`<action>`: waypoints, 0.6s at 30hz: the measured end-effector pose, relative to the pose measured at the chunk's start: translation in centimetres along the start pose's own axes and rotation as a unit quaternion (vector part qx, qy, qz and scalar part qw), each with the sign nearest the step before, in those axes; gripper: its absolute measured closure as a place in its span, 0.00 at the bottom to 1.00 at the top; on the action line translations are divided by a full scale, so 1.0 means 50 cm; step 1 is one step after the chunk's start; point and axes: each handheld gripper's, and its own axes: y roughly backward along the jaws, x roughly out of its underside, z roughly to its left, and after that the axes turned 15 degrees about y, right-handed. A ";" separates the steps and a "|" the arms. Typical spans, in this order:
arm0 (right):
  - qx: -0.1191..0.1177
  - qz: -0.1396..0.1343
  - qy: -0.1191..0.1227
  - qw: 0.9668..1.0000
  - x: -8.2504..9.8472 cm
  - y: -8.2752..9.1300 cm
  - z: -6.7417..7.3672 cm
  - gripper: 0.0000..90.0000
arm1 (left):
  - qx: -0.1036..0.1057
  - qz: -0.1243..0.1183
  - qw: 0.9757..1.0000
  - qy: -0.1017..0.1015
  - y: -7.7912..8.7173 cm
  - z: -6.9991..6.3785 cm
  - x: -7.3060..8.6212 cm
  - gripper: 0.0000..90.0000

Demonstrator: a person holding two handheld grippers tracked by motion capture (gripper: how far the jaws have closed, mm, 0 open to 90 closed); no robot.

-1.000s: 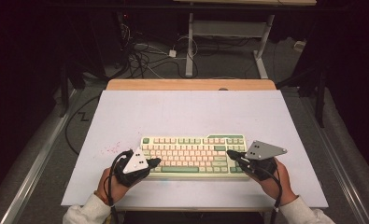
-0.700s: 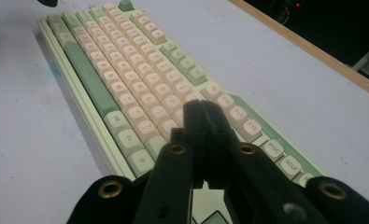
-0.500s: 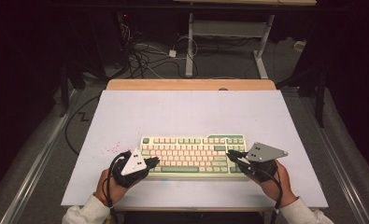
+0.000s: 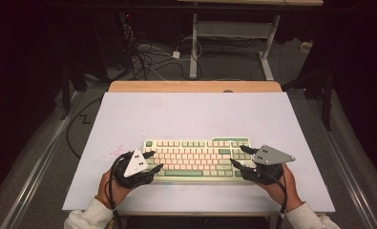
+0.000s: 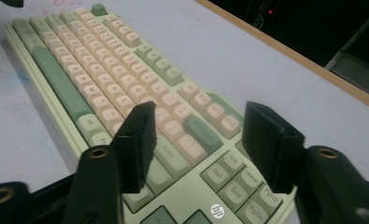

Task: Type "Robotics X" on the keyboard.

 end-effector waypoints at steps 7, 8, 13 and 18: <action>0.026 -0.003 -0.008 1.000 0.007 -0.007 -0.003 0.25 | -0.007 -0.003 1.000 0.011 -0.009 0.006 0.002 0.23; 0.028 -0.005 -0.009 1.000 0.008 -0.007 -0.004 0.23 | -0.006 0.001 1.000 0.010 -0.013 0.007 0.003 0.21; 0.032 -0.010 -0.014 0.999 0.010 -0.008 -0.004 0.17 | -0.019 -0.006 1.000 0.011 -0.022 0.004 0.001 0.16; 0.026 -0.014 -0.014 0.999 0.009 -0.010 -0.003 0.17 | -0.019 -0.009 1.000 0.013 -0.026 0.000 -0.002 0.16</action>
